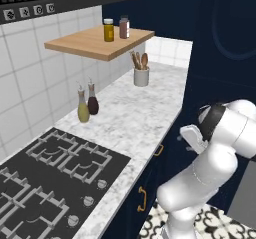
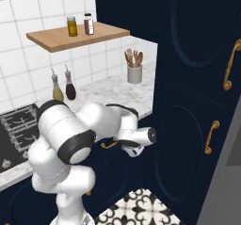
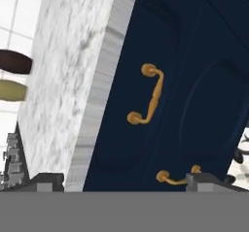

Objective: Take a straw from the drawer in front and place it inside the glass cup on the dining counter.

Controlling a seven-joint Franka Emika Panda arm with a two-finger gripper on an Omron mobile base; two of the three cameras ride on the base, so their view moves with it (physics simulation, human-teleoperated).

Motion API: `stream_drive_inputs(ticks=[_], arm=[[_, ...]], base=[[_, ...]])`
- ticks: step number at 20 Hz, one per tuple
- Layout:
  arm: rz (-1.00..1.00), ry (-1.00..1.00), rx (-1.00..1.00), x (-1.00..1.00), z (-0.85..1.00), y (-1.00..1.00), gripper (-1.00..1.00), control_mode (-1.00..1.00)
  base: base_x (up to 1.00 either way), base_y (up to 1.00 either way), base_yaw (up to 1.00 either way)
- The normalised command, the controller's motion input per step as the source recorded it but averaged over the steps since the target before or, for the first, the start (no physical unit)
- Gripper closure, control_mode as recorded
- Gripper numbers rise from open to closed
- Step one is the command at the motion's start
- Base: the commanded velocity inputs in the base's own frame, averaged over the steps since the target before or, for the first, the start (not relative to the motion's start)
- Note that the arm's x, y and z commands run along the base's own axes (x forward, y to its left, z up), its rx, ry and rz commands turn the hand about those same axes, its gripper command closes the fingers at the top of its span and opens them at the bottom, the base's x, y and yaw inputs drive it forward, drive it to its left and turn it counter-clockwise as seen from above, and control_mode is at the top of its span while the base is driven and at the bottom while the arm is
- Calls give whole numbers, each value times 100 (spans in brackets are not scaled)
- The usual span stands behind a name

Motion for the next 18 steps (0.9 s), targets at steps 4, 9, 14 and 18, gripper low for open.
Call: stream_drive_inputs(ticks=[4,9,14,18], arm=[[0,0,8,27,-57,0,-100,-100],[-5,0,8,34,-44,6,-100,-100],[-4,0,8,30,-38,13,-100,-100],[0,0,6,42,-32,25,-100,-100]], base=[[0,0,0],[0,0,0],[0,0,0],[0,0,0]])
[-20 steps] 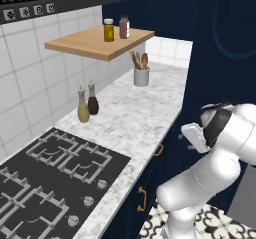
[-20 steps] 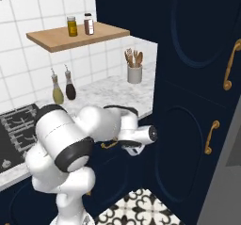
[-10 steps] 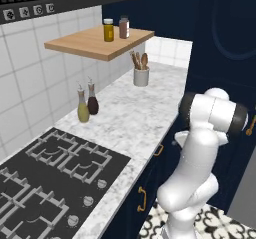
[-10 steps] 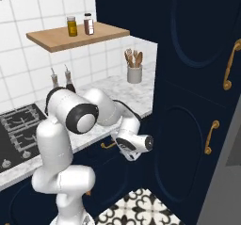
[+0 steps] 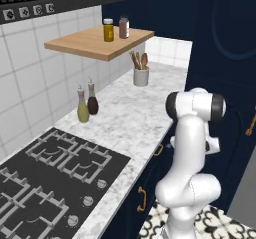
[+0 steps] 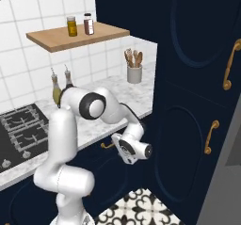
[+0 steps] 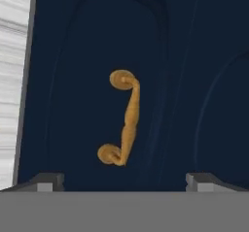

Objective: Take a straw from the drawer in front and place it inside the glass cup on the dining counter.

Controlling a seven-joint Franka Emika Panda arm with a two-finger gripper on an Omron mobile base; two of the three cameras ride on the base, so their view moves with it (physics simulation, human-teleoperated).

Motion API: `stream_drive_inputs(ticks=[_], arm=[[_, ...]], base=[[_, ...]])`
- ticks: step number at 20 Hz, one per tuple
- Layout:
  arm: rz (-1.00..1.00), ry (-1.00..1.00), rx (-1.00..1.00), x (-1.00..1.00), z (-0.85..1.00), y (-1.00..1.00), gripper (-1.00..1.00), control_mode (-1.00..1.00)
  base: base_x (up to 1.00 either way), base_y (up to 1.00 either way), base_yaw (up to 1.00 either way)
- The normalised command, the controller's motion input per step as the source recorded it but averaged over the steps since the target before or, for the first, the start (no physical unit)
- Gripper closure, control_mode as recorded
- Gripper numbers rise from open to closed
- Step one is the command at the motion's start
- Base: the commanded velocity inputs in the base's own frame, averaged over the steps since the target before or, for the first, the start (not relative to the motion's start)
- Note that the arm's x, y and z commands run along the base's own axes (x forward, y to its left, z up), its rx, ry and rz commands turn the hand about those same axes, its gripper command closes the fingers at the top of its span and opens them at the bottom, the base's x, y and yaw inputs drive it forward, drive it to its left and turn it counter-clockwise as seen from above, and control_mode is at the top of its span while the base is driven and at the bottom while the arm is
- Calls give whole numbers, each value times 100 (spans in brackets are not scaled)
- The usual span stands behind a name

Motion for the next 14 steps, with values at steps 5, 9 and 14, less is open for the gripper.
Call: stream_drive_inputs(ticks=[5,9,14], arm=[[0,1,5,49,-34,28,-100,-100],[0,1,4,44,-39,22,-100,-100],[0,1,5,40,-43,15,-100,-100]], base=[[0,0,0],[0,0,0],[0,0,0]])
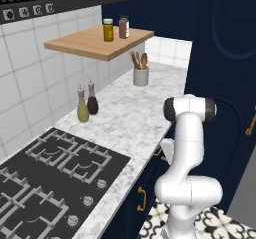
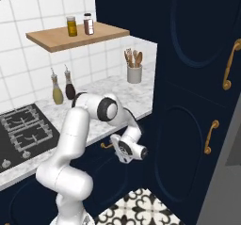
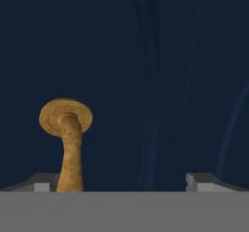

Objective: Take a straw from the drawer in front and place it inside the glass cup on the dining counter.

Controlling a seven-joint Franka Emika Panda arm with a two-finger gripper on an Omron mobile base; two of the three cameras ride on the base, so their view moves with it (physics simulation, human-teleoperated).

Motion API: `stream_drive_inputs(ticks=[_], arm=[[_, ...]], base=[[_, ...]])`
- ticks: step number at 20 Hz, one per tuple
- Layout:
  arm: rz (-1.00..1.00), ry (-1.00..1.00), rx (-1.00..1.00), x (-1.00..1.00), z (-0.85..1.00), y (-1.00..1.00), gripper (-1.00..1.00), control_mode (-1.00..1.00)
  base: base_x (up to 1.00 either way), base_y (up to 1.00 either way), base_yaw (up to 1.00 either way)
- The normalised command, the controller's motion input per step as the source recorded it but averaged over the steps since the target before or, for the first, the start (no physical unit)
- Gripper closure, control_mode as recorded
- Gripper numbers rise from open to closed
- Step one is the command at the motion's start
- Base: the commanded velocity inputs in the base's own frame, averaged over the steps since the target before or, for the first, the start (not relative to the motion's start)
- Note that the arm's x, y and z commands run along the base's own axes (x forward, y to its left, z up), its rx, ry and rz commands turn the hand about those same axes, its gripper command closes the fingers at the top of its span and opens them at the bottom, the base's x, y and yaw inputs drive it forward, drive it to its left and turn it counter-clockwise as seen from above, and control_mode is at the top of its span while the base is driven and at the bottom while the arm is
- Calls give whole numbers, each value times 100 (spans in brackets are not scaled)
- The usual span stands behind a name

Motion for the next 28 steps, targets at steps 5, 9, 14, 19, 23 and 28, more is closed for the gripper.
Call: stream_drive_inputs(ticks=[5,9,14,19,23,28], arm=[[0,3,5,34,-45,17,100,-100],[0,5,0,36,-46,28,100,-100],[0,13,0,4,-29,3,100,-100],[-7,9,0,-24,-2,-12,100,-100],[-3,13,0,-42,0,-38,100,-100],[0,4,0,-47,0,-57,100,-100]], base=[[0,0,0],[0,0,0],[0,0,0],[0,0,0],[0,0,0],[0,0,0]])
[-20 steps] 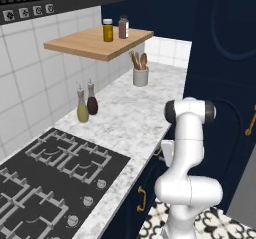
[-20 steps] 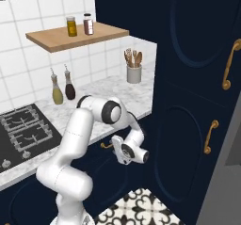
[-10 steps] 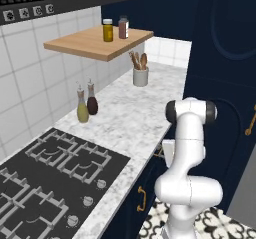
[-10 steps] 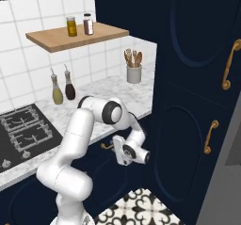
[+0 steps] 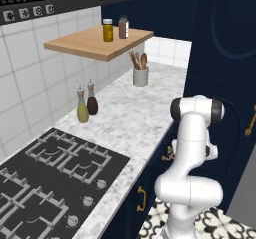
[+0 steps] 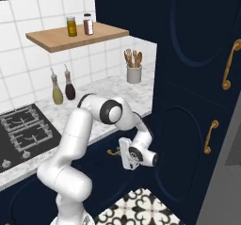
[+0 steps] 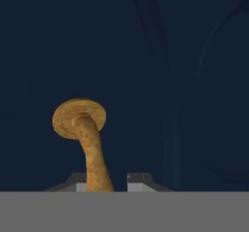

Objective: Take a straw from the drawer in front and place it inside the glass cup on the dining counter.

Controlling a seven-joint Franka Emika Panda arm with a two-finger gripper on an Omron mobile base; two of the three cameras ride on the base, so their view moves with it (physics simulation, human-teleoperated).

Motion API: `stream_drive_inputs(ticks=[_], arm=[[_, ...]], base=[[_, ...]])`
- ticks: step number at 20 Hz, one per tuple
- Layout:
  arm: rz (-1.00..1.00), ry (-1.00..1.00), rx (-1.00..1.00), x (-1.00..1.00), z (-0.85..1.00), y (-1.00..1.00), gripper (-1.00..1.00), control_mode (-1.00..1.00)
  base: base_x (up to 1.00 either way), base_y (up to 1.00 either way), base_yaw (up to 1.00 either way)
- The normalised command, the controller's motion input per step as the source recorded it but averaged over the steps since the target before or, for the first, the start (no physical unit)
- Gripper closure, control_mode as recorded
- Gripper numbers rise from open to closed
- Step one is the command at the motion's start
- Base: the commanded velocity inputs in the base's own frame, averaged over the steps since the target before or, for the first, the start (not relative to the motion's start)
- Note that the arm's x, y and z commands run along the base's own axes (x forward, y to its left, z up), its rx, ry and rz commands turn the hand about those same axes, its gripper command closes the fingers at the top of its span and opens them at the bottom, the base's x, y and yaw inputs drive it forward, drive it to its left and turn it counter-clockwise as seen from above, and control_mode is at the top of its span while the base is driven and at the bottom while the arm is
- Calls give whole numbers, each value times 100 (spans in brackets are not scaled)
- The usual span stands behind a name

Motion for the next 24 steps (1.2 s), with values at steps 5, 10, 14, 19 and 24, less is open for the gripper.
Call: stream_drive_inputs(ticks=[5,10,14,19,24], arm=[[-9,11,0,-51,0,-69,100,-100],[-10,5,0,-66,0,-71,100,-100],[-8,4,0,-65,3,-75,100,-100],[-4,2,0,-51,11,-79,100,-100],[-7,5,0,-26,2,-50,-100,-100]], base=[[0,0,0],[0,0,0],[0,0,0],[0,0,0],[0,0,0]])
